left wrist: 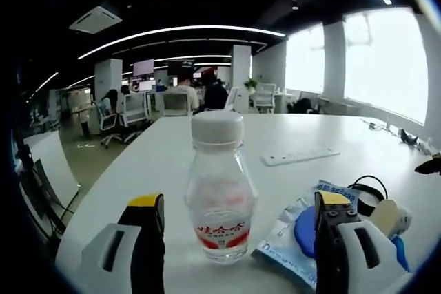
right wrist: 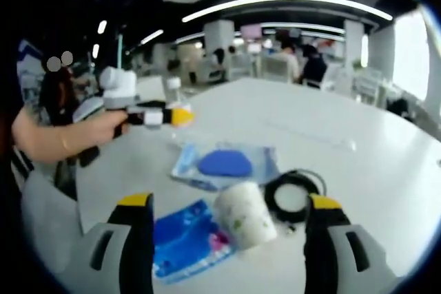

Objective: Arrange the tabletop items into an orderly group along one side of the table until the central work area is clear of visible clutter.

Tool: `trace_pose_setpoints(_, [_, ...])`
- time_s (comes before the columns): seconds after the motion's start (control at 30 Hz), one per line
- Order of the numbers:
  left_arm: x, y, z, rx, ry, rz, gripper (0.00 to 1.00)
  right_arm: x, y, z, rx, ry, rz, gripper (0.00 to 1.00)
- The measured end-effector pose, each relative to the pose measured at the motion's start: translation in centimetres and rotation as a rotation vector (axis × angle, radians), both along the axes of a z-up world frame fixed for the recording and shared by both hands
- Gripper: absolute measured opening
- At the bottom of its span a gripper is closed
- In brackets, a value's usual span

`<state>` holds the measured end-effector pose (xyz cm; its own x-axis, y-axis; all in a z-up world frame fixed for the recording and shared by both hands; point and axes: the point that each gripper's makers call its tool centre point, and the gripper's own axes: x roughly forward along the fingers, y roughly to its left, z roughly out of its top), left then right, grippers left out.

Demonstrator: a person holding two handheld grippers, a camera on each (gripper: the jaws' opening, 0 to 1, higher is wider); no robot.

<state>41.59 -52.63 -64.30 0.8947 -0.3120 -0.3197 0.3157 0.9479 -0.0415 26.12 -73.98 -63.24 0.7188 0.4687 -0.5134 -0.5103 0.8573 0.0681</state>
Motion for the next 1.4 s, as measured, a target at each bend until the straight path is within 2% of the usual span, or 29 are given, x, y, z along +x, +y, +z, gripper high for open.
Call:
trace_pose_setpoints(0.07, [-0.5,-0.3,0.0,-0.006,-0.001,-0.015,1.0,0.1,0.0,0.1,0.002,-0.001,0.003,0.88])
trace_pose_setpoints(0.17, [-1.2,-0.4,-0.1,-0.011,0.016,-0.026,1.0,0.1,-0.1,0.2,0.002,-0.001,0.004,0.88])
trace_pose_setpoints(0.2, [-1.7,-0.3,-0.2,-0.037,0.044,-0.006,1.0,0.1,-0.1,0.2,0.005,-0.001,0.005,0.88])
trace_pose_setpoints(0.4, [-3.1,-1.1,0.8,-0.01,0.031,-0.054,1.0,0.0,0.0,0.2,0.011,0.005,0.009,0.87])
trace_pose_setpoints(0.53, [-4.1,-1.3,0.8,-0.004,0.056,-0.067,1.0,-0.4,0.2,0.1,0.004,0.007,0.027,0.87])
trace_pose_setpoints(0.93, [-8.0,-2.8,1.5,0.007,0.062,-0.105,1.0,-1.1,0.8,0.3,0.014,-0.015,0.084,0.79])
trace_pose_setpoints(1.03, [-8.9,-3.2,1.8,0.028,0.041,-0.109,0.93,-1.4,1.1,0.2,0.012,-0.014,0.116,0.74])
trace_pose_setpoints(1.07, [-9.2,-3.4,1.8,0.038,0.04,-0.118,0.94,-1.5,1.2,0.1,0.016,-0.01,0.127,0.72])
trace_pose_setpoints(1.2, [-10.5,-4.4,1.4,0.008,0.081,-0.127,0.93,-1.6,2.0,-0.1,0.035,-0.013,0.159,0.72])
trace_pose_setpoints(1.4, [-12.7,-5.2,0.6,0.01,0.114,-0.121,0.87,-2.0,2.9,-0.6,0.038,-0.005,0.221,0.63])
